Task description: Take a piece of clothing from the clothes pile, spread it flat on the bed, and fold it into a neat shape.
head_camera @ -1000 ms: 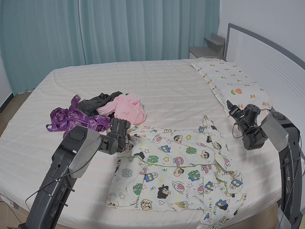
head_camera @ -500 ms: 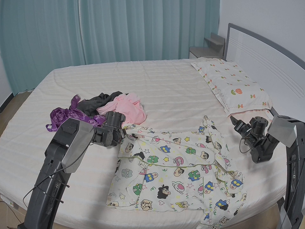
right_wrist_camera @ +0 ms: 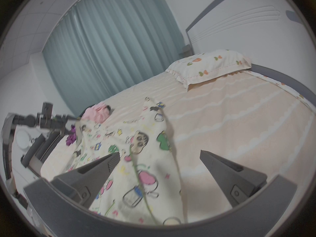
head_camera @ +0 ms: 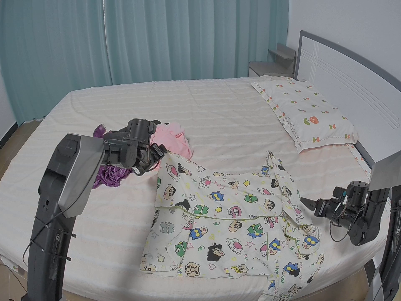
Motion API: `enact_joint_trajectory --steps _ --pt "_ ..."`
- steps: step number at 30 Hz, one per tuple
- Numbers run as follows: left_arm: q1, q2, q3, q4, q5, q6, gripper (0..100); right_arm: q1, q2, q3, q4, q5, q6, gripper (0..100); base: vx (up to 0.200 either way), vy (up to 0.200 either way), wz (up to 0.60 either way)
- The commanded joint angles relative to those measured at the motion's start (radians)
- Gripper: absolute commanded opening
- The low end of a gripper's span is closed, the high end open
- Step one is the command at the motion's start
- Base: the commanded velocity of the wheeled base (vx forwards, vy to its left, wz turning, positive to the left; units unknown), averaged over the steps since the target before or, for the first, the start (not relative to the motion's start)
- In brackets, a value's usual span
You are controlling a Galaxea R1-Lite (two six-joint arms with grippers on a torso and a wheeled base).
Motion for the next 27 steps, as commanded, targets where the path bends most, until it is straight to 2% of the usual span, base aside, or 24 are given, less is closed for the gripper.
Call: enact_joint_trajectory --steps 1,6,10,11,16,19,22,24,27 --pt "0.056 -0.081 0.000 0.029 -0.071 -0.047 100 0.028 -0.063 0.058 -0.019 0.022 -0.034 100 0.000 0.000 0.00" --pt "0.081 -0.063 0.000 0.036 -0.083 -0.050 100 0.040 -0.058 0.067 -0.019 0.021 -0.037 100 0.000 0.000 0.00" --pt "0.088 -0.060 0.000 0.097 -0.129 -0.052 100 0.044 -0.055 0.071 -0.019 0.021 -0.046 100 0.000 0.000 0.00" --pt "0.091 -0.060 0.000 0.160 -0.171 -0.052 100 0.044 -0.053 0.073 -0.019 0.021 -0.051 100 0.000 0.000 0.00" --pt "0.091 -0.046 0.000 0.192 -0.166 -0.061 100 0.042 -0.050 0.090 -0.019 0.021 -0.075 100 0.000 0.000 0.00" --pt "0.091 -0.074 0.000 0.238 -0.163 -0.119 100 0.044 -0.049 0.105 -0.019 0.019 -0.154 100 0.000 0.000 0.00" --pt "0.091 -0.108 0.000 0.286 -0.160 -0.122 100 0.051 -0.049 0.114 -0.019 0.015 -0.207 100 0.000 0.000 0.00" --pt "0.094 -0.203 0.000 0.263 -0.168 -0.128 100 0.097 -0.043 0.108 -0.019 -0.021 -0.262 100 0.000 0.000 0.00" --pt "0.094 -0.239 0.000 0.206 -0.166 -0.128 100 0.123 -0.032 0.096 -0.019 -0.047 -0.270 100 0.000 0.000 0.00"
